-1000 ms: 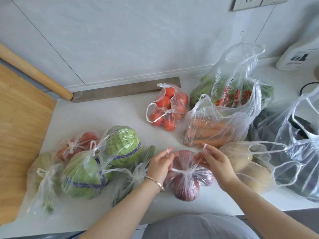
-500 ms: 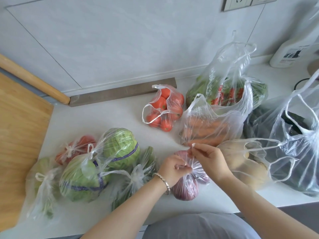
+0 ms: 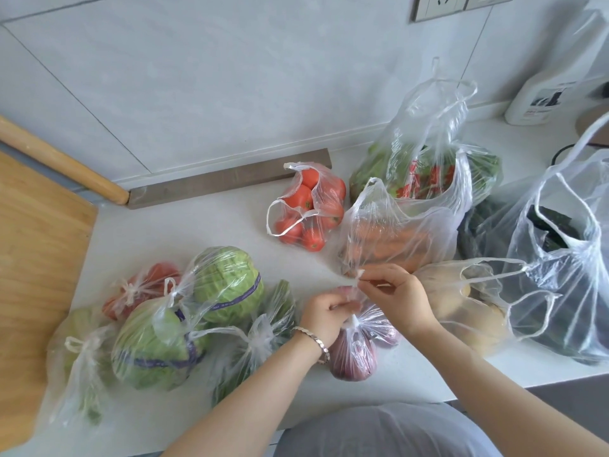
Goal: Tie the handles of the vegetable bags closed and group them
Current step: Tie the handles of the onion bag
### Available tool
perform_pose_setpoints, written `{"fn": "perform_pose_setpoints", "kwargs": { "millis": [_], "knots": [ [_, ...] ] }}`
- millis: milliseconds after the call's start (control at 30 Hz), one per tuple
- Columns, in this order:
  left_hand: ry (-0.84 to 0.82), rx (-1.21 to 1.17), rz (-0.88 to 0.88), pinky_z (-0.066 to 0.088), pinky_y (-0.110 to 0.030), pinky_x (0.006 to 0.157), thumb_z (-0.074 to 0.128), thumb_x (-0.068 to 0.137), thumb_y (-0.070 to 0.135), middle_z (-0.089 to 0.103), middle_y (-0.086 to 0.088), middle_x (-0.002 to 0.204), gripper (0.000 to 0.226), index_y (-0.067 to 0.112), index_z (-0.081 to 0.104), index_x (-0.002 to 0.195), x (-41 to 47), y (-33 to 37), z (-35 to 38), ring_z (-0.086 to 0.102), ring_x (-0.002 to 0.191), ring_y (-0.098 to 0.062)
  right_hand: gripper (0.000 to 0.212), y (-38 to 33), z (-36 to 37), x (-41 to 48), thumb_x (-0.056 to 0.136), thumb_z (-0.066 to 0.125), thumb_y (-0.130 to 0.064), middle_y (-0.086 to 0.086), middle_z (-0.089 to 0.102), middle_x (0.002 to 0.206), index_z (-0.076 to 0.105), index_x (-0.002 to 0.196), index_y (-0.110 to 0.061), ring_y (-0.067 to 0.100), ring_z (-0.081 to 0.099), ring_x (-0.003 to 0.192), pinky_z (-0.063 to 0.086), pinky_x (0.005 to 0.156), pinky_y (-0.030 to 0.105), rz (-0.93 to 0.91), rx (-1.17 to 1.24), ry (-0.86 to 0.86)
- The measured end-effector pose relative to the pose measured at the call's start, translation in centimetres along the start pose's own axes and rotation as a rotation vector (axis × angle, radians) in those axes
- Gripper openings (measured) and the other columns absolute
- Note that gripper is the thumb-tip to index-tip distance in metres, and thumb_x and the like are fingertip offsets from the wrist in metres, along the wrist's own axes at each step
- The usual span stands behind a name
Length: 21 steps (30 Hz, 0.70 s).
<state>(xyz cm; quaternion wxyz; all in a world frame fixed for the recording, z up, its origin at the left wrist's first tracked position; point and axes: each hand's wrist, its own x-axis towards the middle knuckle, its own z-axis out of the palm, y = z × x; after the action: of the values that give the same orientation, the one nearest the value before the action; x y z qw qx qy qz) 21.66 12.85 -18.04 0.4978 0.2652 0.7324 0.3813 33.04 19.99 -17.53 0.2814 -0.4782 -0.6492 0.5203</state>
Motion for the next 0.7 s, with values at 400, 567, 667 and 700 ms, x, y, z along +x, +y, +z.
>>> {"fn": "perform_pose_setpoints", "kwargs": {
  "millis": [400,567,667,700],
  "knots": [
    [0.183,0.006,0.113,0.039,-0.011,0.047,0.061,0.085,0.012,0.052,0.003,0.057,0.010,0.011,0.066,0.076,-0.6,0.6,-0.3,0.047,0.045,-0.001,0.028,2.3,2.0,-1.9,0.090,0.054,-0.011,-0.018,0.054,0.042,0.062,0.064,-0.017,-0.005,0.049,0.045,0.034,0.050,0.010,0.121,-0.188,-0.295],
    [0.193,-0.037,0.232,0.042,-0.010,0.059,0.048,0.092,0.009,0.056,0.007,0.061,0.019,0.012,0.067,0.098,-1.3,1.4,-0.2,0.052,0.050,0.002,0.030,2.3,3.6,-2.3,0.091,0.051,-0.011,-0.003,0.037,0.047,0.055,0.061,-0.009,0.006,0.032,0.037,0.025,0.043,0.018,0.244,-0.150,-0.235],
    [0.124,-0.038,0.235,0.044,-0.003,0.061,0.045,0.093,0.006,0.061,0.006,0.069,0.024,0.004,0.062,0.110,-0.8,2.3,-0.1,0.058,0.055,0.010,0.044,2.1,3.4,-2.5,0.088,0.049,-0.007,-0.005,0.029,0.050,0.029,0.051,-0.018,0.009,0.025,0.048,0.021,0.051,0.026,0.115,-0.295,-0.394],
    [0.106,-0.086,0.214,0.047,-0.005,0.063,0.045,0.093,0.005,0.063,0.005,0.072,0.026,0.001,0.061,0.113,-0.4,2.5,-0.2,0.061,0.057,0.009,0.045,2.3,3.1,-2.5,0.088,0.050,-0.007,-0.005,0.029,0.052,0.026,0.051,-0.018,0.009,0.026,0.050,0.022,0.052,0.025,0.090,-0.305,-0.425]
  ]
}}
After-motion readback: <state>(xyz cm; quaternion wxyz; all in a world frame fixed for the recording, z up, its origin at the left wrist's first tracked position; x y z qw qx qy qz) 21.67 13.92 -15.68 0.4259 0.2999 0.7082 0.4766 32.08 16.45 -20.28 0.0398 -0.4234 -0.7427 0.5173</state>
